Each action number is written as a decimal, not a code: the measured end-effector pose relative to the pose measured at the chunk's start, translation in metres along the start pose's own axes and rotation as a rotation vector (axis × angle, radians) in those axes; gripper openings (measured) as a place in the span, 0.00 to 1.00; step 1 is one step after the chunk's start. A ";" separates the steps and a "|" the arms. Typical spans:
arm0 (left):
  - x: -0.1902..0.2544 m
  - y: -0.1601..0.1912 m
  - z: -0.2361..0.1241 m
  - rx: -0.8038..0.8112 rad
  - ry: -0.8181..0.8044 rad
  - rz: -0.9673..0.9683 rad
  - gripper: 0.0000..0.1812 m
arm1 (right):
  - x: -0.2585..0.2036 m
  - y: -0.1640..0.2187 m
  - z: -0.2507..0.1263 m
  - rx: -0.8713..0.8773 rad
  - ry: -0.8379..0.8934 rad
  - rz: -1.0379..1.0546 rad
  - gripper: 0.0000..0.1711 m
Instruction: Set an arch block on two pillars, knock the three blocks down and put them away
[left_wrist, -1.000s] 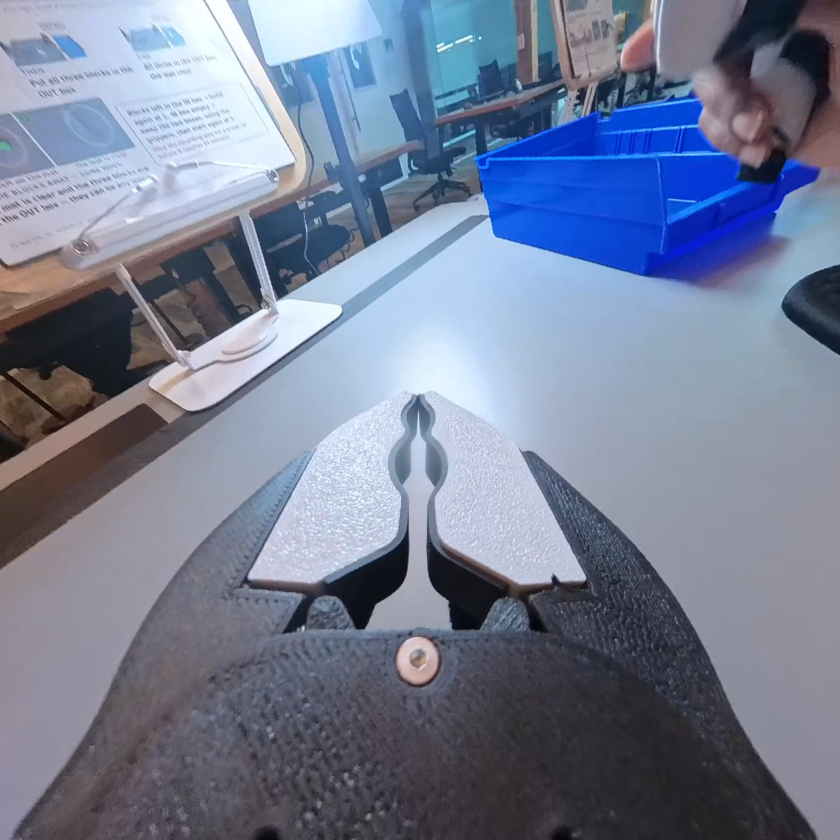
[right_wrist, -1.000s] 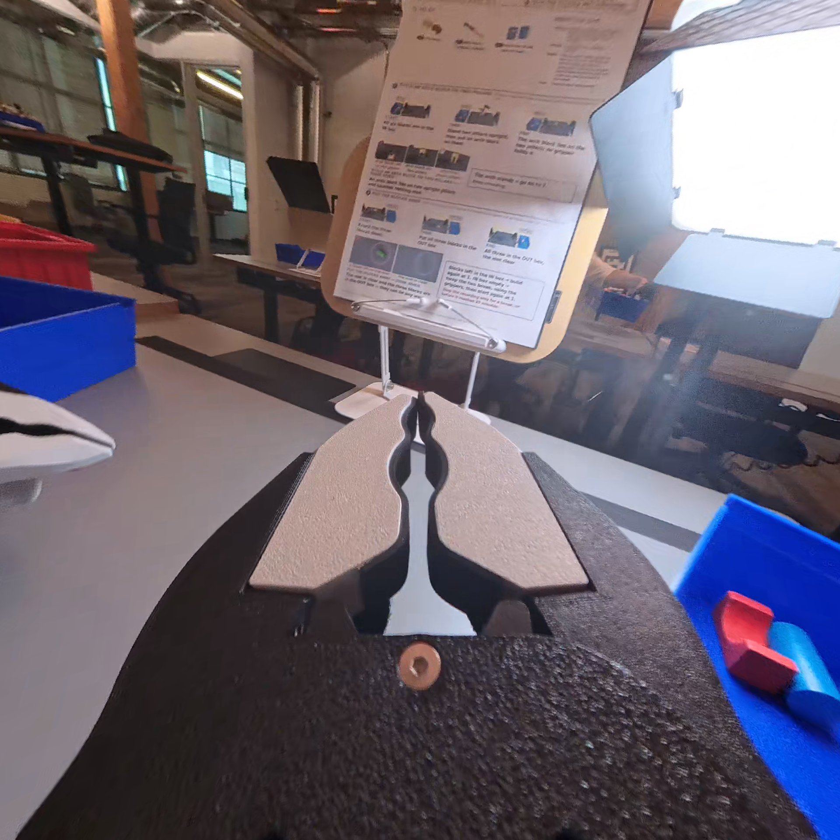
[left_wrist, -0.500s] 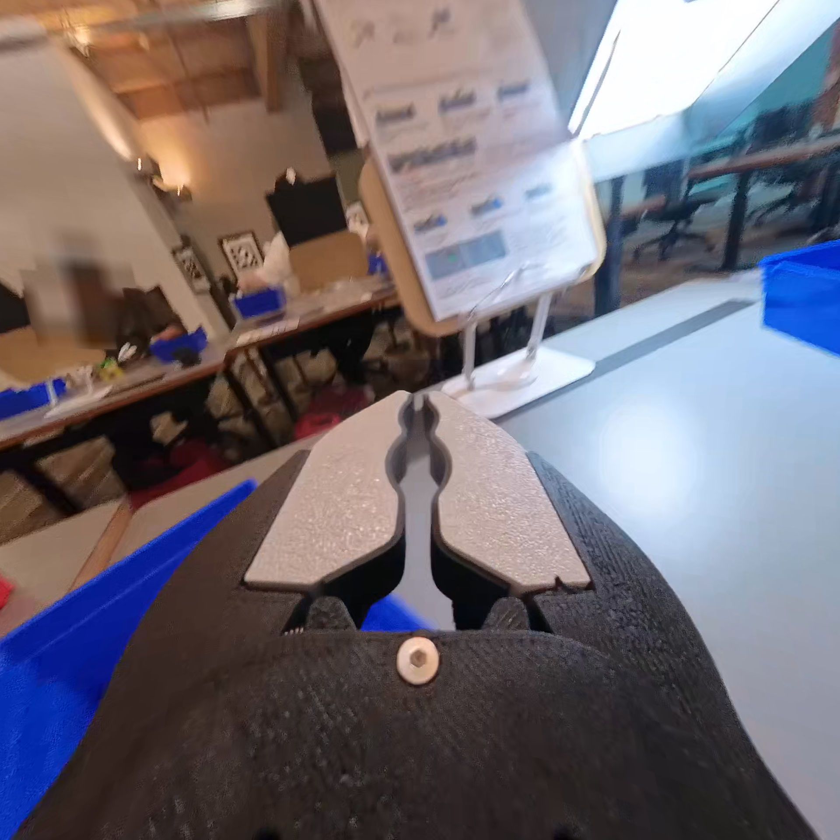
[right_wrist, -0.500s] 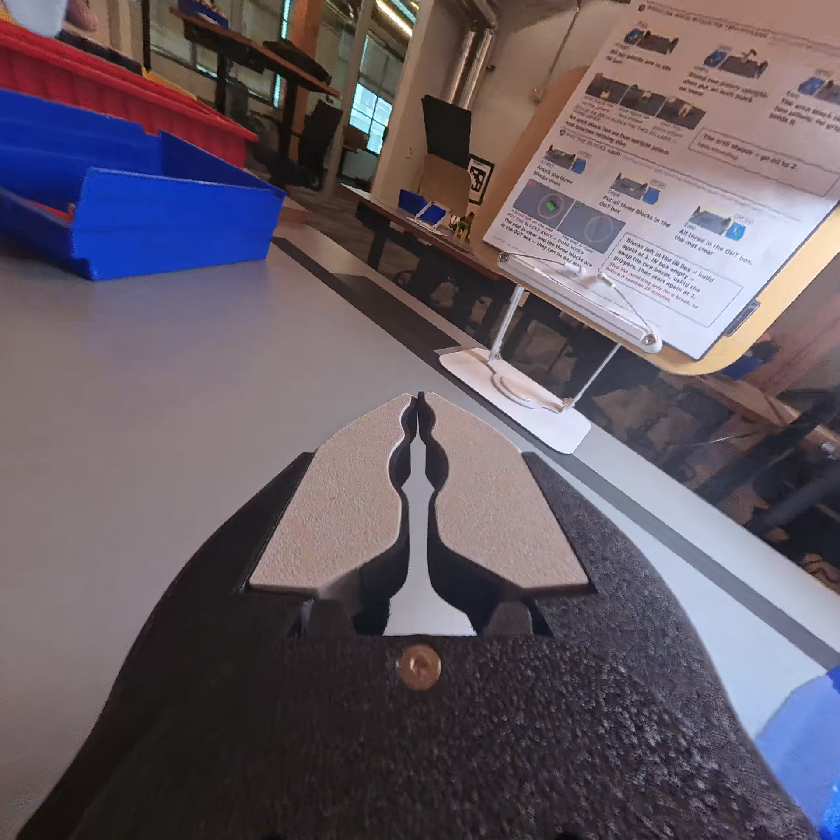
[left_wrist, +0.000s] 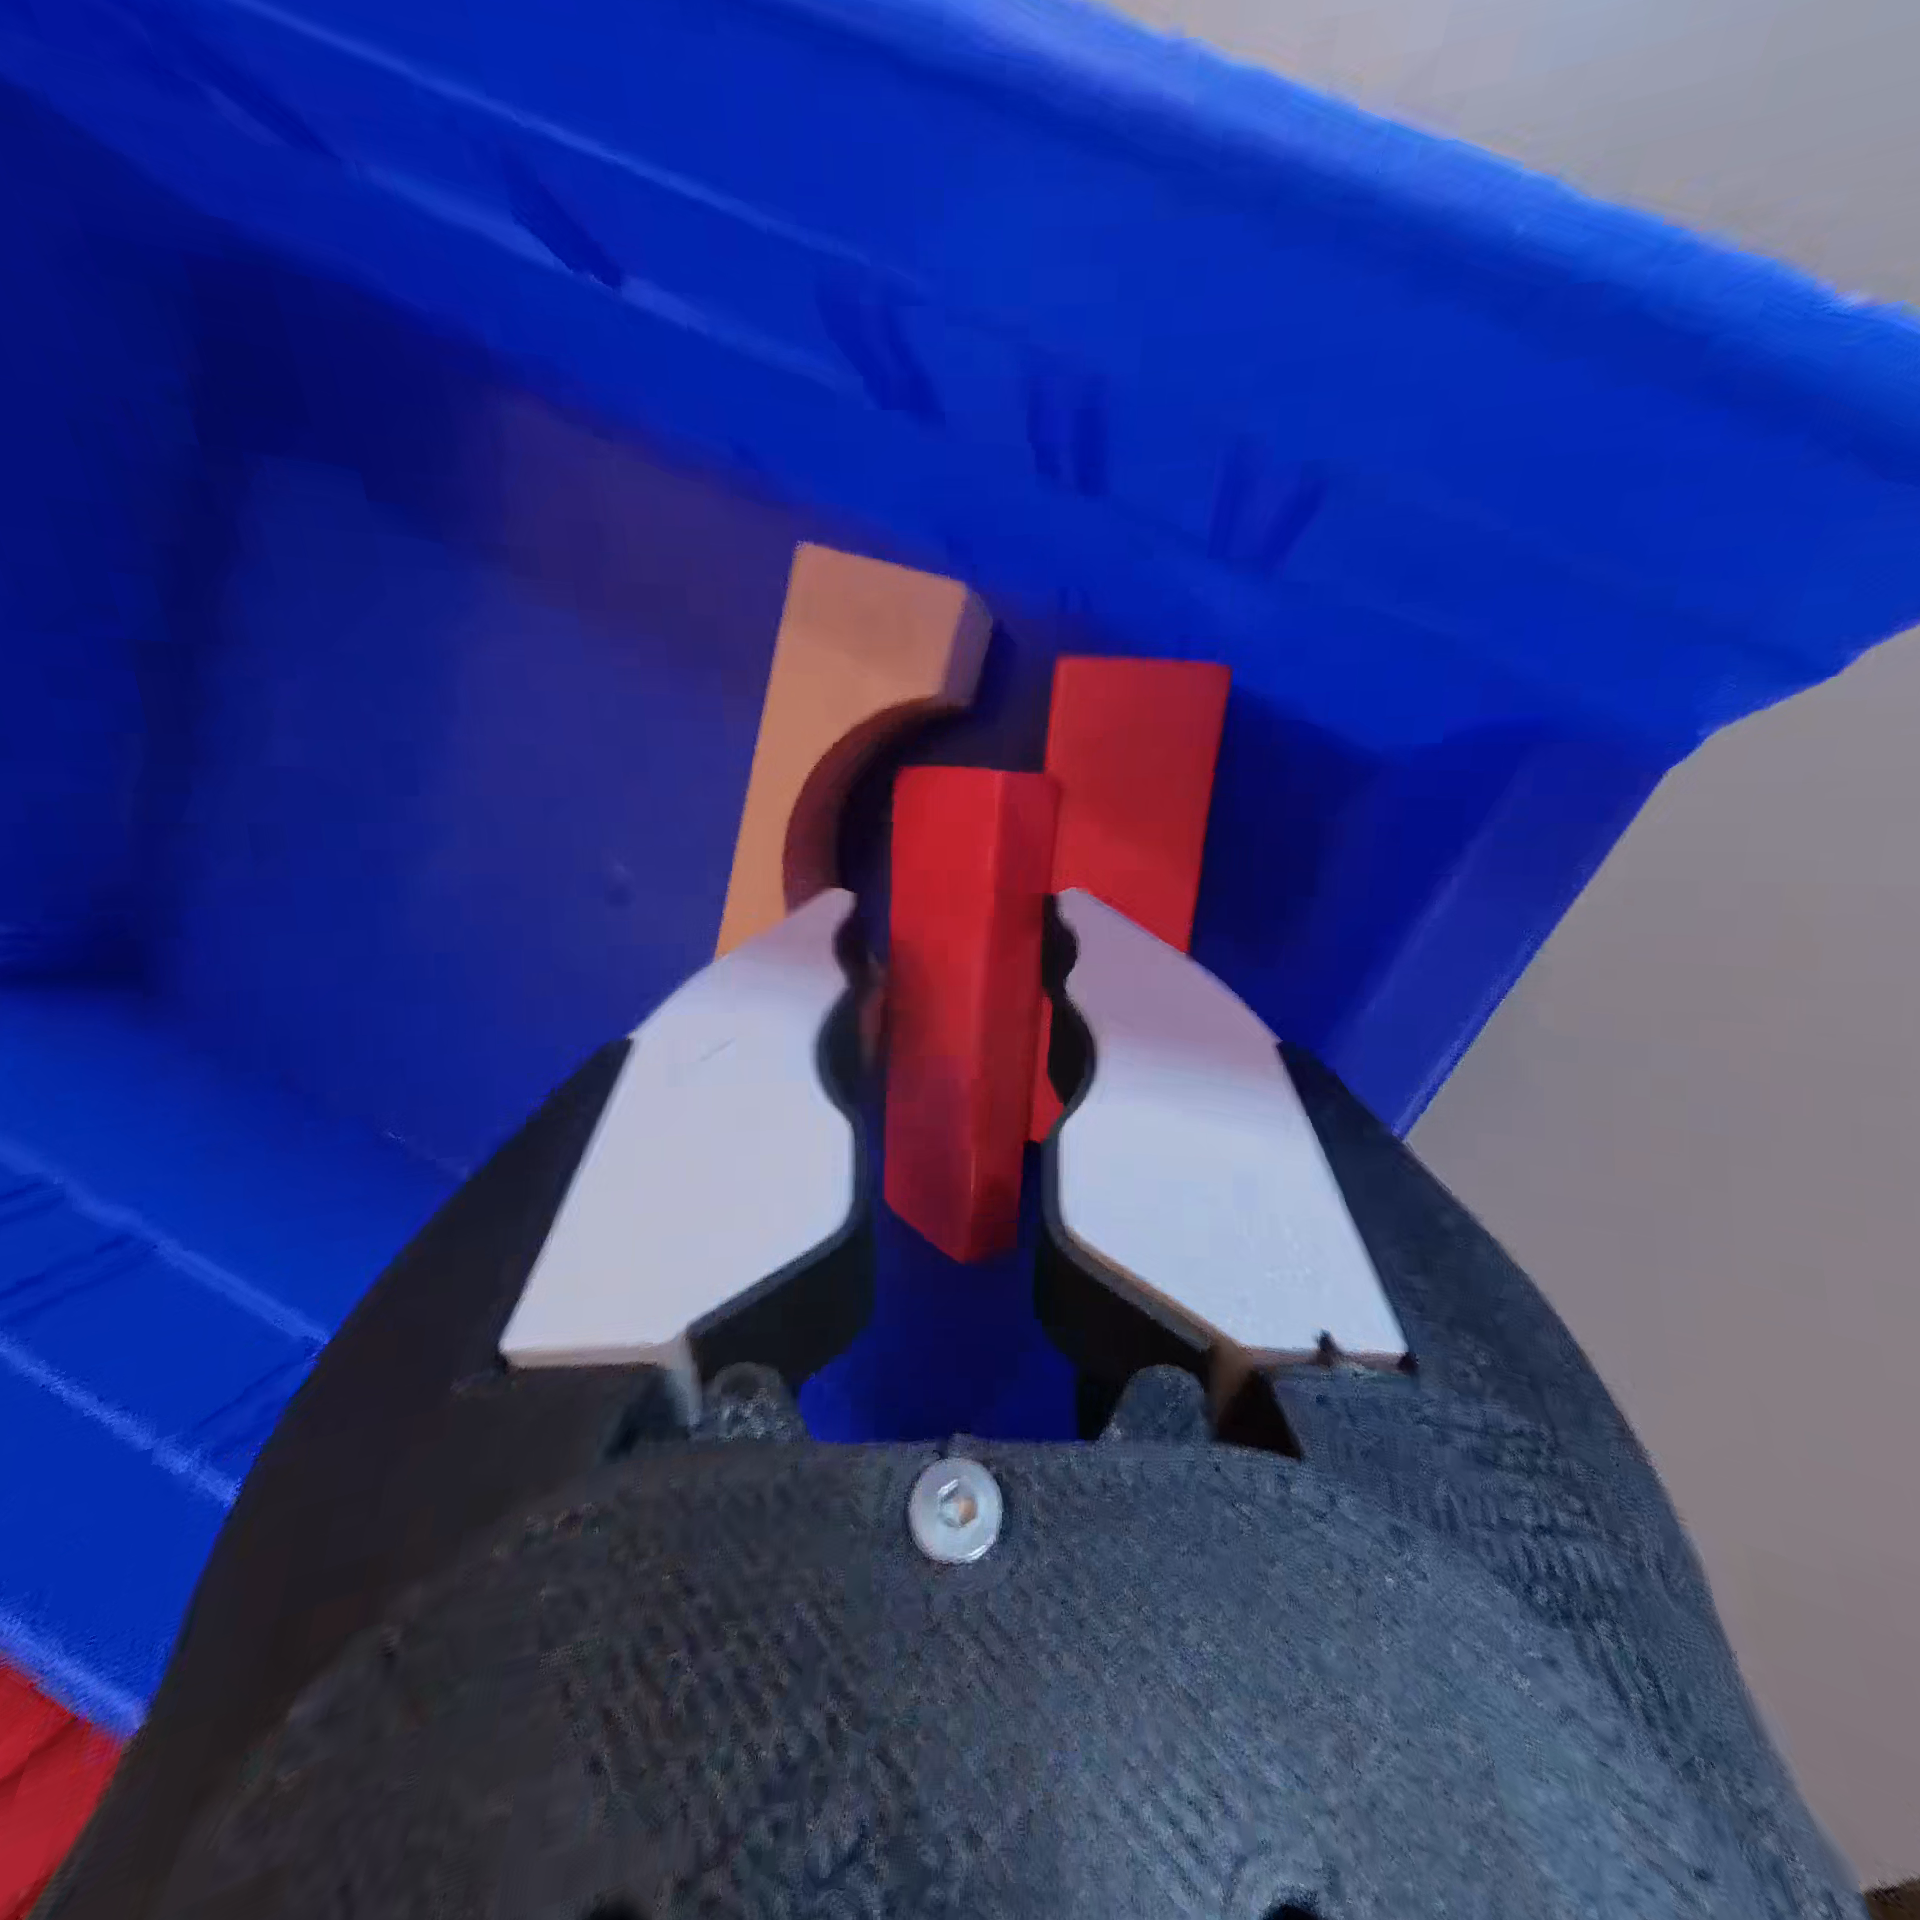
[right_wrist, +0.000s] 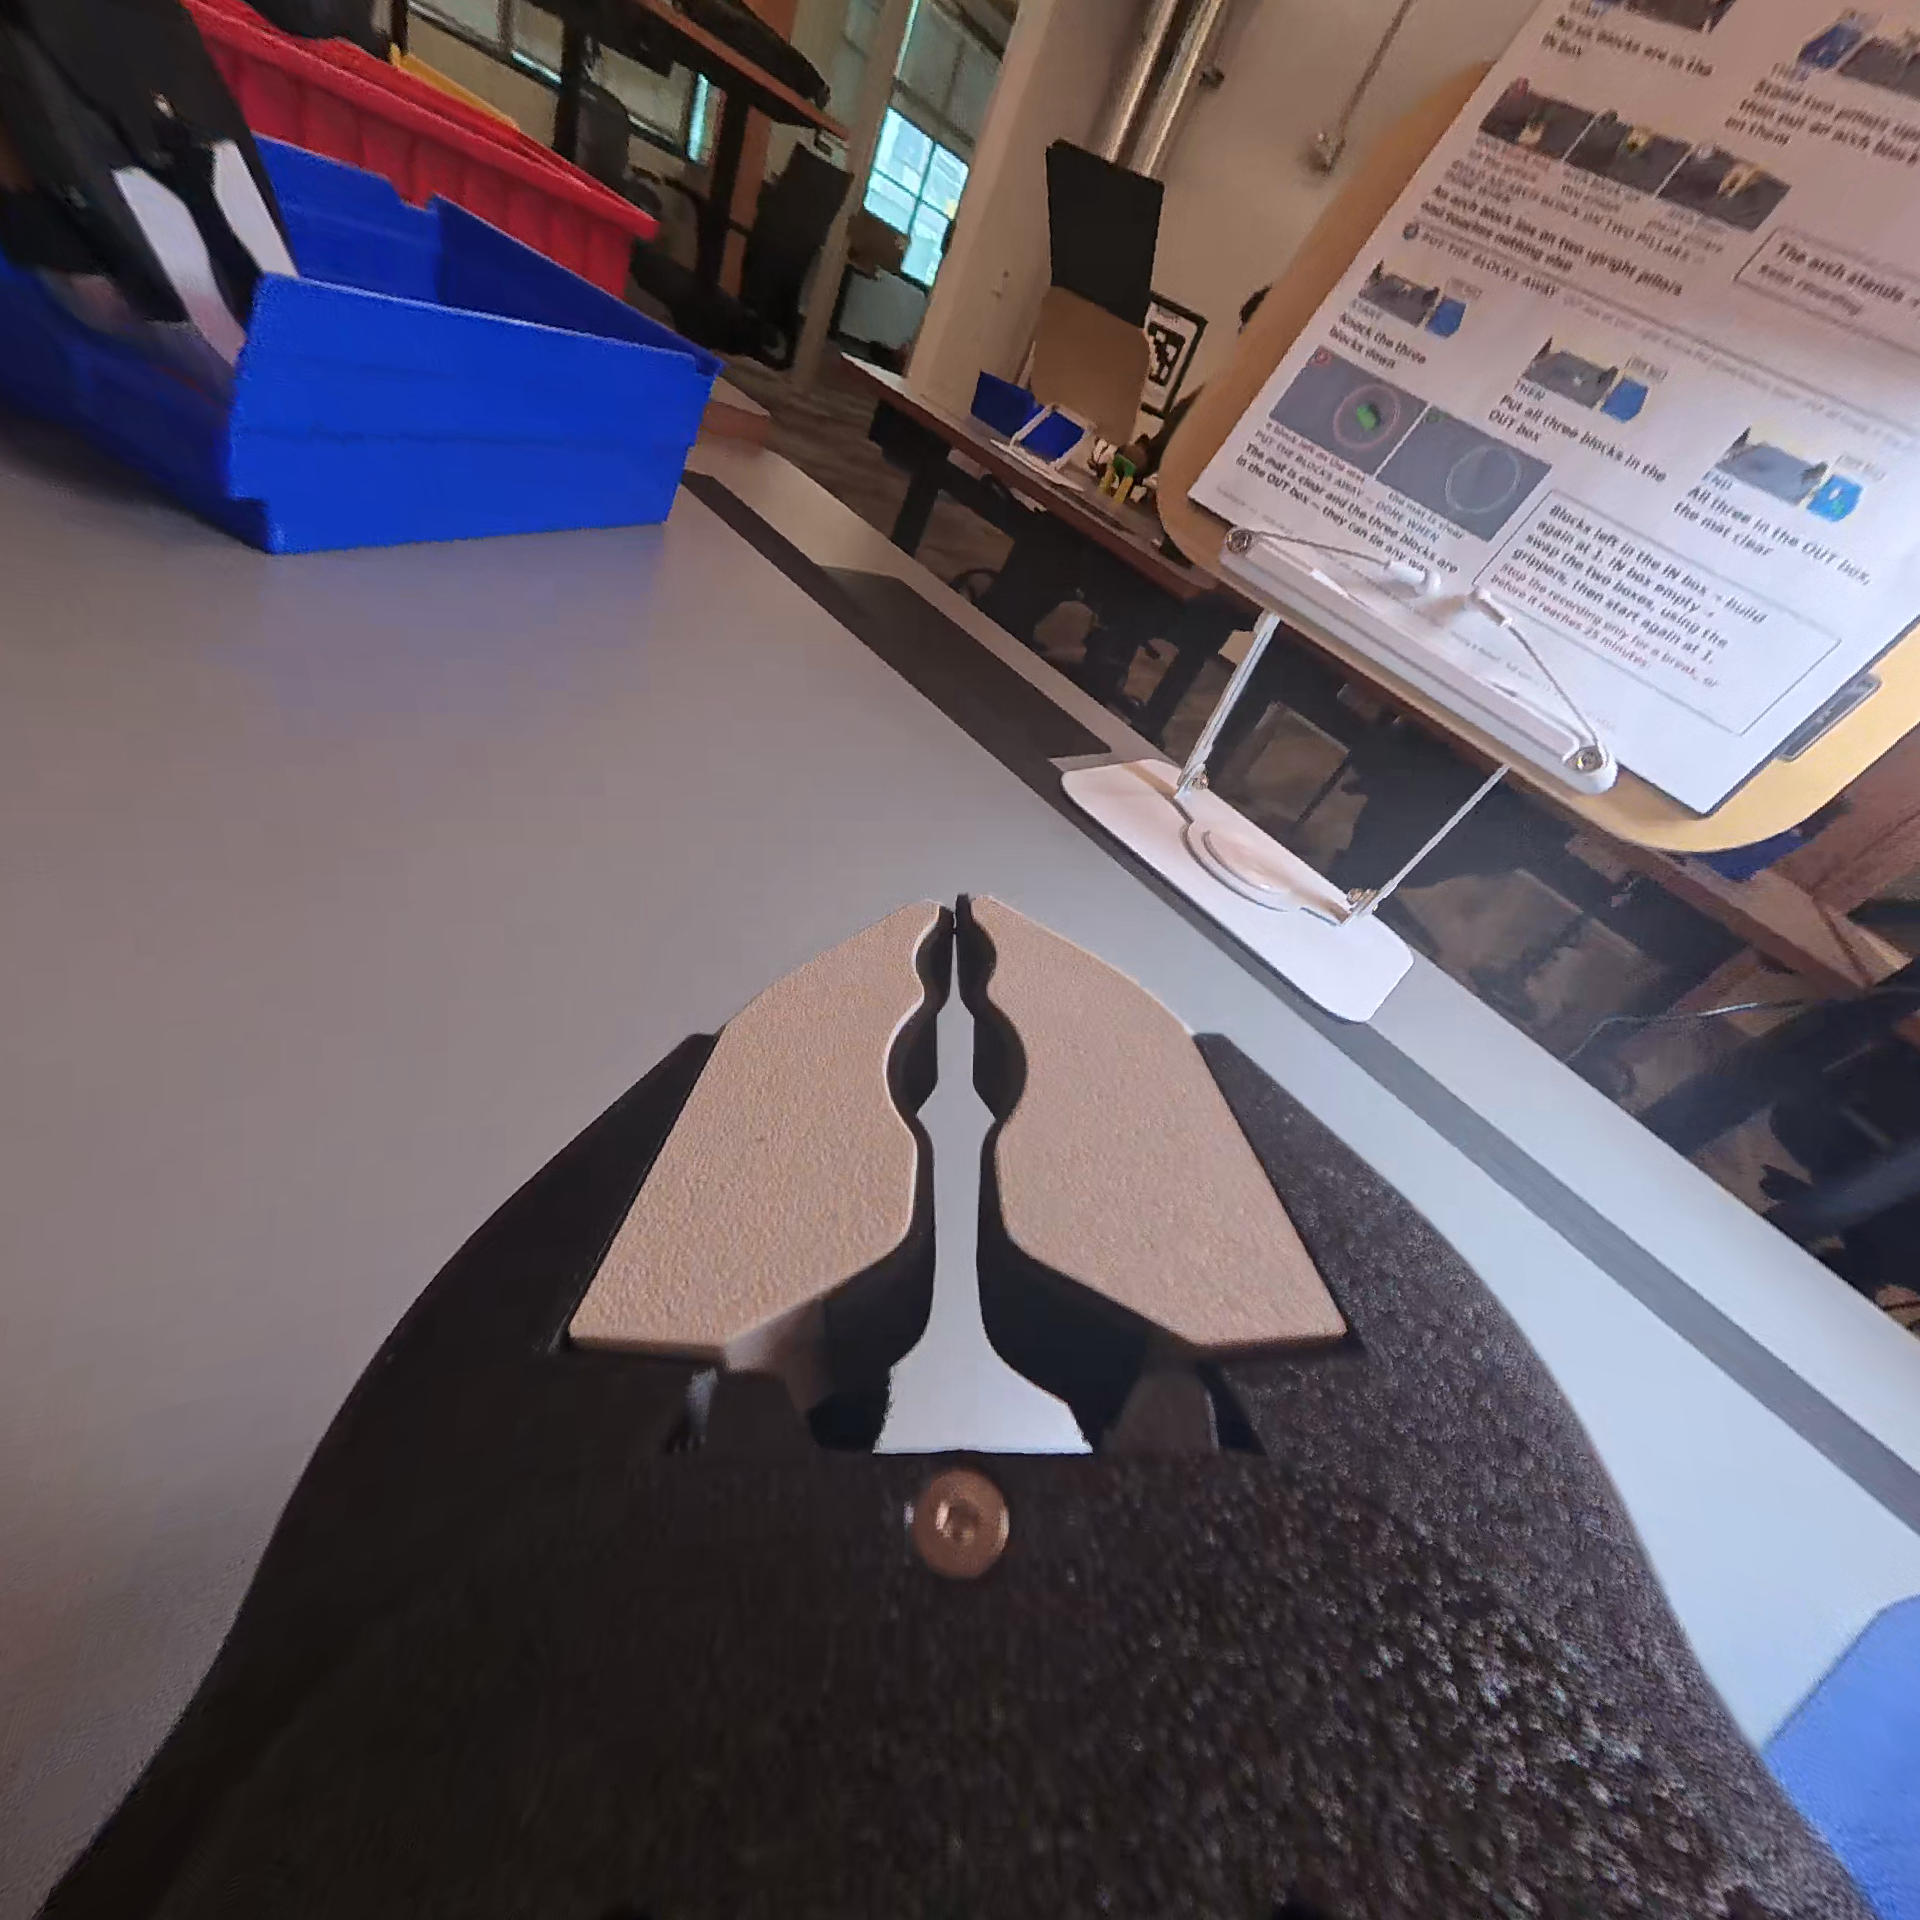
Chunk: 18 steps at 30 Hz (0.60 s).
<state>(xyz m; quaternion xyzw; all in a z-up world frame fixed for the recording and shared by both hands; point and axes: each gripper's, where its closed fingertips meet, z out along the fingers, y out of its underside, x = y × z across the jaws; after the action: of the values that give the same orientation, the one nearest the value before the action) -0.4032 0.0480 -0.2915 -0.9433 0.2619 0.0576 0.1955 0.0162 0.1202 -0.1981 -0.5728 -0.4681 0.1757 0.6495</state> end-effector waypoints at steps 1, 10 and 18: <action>0.003 -0.004 0.000 0.014 0.020 0.004 0.16 | 0.001 0.003 0.001 -0.009 -0.002 0.017 0.00; -0.005 0.000 0.003 -0.116 -0.088 0.073 0.10 | 0.013 0.004 -0.005 -0.013 0.009 0.077 0.01; -0.020 -0.004 -0.030 0.062 -0.240 0.042 0.00 | 0.011 0.008 -0.004 -0.026 -0.005 0.093 0.01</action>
<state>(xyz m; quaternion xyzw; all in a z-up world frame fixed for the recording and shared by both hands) -0.4185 0.0486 -0.2588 -0.9175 0.2579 0.1659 0.2532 0.0278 0.1289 -0.2007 -0.6019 -0.4447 0.2011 0.6321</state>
